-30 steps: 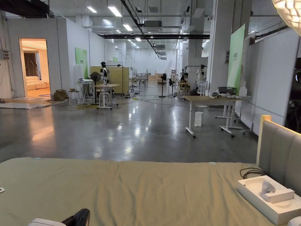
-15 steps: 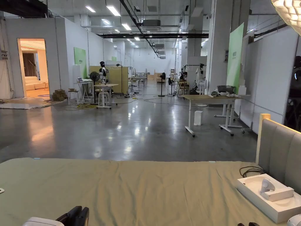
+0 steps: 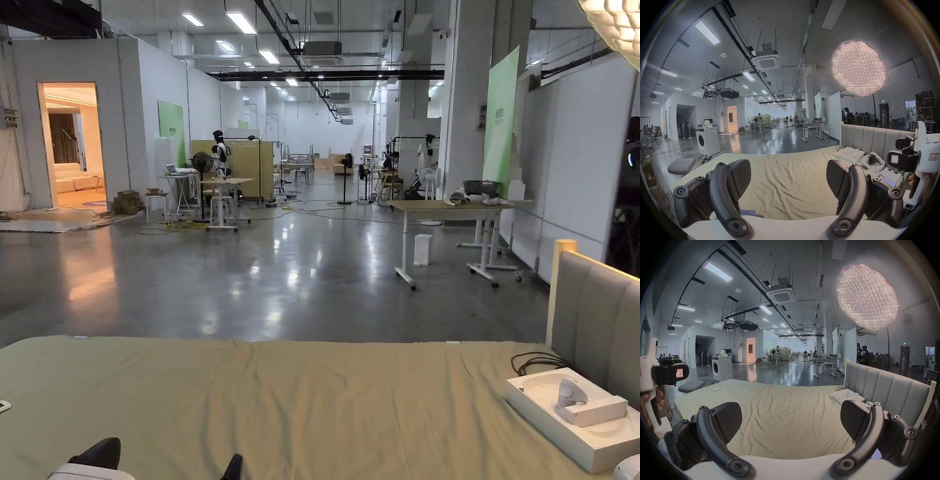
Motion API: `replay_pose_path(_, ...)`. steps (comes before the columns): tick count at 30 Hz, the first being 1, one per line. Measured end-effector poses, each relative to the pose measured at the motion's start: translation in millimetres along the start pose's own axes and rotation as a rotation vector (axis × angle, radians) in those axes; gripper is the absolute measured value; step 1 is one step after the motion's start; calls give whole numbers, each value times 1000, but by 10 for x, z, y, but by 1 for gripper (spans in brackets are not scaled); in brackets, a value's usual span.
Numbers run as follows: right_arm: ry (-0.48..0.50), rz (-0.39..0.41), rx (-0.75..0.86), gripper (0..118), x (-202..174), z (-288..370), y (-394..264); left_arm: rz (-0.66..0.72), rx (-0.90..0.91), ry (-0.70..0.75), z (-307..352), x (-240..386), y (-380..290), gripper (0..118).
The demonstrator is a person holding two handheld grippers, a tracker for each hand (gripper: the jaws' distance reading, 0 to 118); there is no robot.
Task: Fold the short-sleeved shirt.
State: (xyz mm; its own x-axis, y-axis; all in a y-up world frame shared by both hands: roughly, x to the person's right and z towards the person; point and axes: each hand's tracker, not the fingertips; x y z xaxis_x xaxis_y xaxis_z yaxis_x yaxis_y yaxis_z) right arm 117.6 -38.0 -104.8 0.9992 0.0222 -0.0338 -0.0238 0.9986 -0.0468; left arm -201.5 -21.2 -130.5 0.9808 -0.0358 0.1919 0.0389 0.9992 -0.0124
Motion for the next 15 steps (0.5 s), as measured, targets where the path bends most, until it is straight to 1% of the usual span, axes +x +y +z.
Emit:
replay_pose_path(5, -15, -1, -10, 118, 3, -5, -31, -12, 5, 0, 8, 14, 4, 99)
replay_pose_path(15, -14, -15, -15, 118, -2, -2, -49, -12, -9, 4, 12, 17, -1, 99)
